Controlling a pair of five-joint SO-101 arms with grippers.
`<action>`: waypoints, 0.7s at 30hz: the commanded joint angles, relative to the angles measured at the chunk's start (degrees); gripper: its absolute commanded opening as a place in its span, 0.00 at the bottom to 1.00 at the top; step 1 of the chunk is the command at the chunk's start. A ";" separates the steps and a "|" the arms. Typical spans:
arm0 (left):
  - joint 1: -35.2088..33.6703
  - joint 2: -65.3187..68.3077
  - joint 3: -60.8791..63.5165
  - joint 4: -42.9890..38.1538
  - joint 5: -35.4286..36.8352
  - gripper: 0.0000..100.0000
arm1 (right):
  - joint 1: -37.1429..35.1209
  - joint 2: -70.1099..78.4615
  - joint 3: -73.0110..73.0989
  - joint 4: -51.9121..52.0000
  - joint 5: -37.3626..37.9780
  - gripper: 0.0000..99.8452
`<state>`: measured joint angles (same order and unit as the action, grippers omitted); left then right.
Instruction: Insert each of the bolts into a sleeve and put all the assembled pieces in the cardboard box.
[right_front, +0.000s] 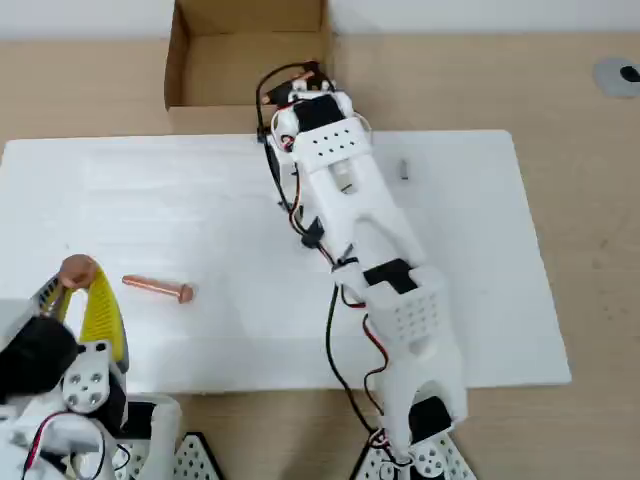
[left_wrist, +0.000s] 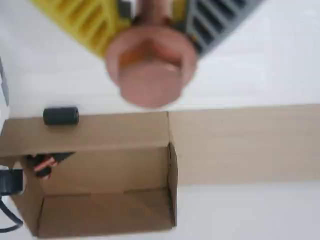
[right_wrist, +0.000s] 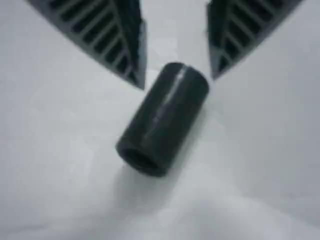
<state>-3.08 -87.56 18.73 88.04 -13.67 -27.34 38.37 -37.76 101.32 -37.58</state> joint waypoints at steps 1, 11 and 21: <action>0.44 0.13 0.62 -1.23 0.09 0.00 | -0.66 -0.57 2.77 0.79 -0.35 0.12; 0.44 0.13 0.62 -1.49 0.09 0.00 | -0.66 -0.22 5.58 -2.90 -0.44 0.12; 0.44 0.13 0.62 -1.49 0.09 0.00 | -0.66 3.30 5.49 -7.03 -0.70 0.12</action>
<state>-3.08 -87.56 19.25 88.04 -13.67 -27.34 40.40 -32.31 94.90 -37.67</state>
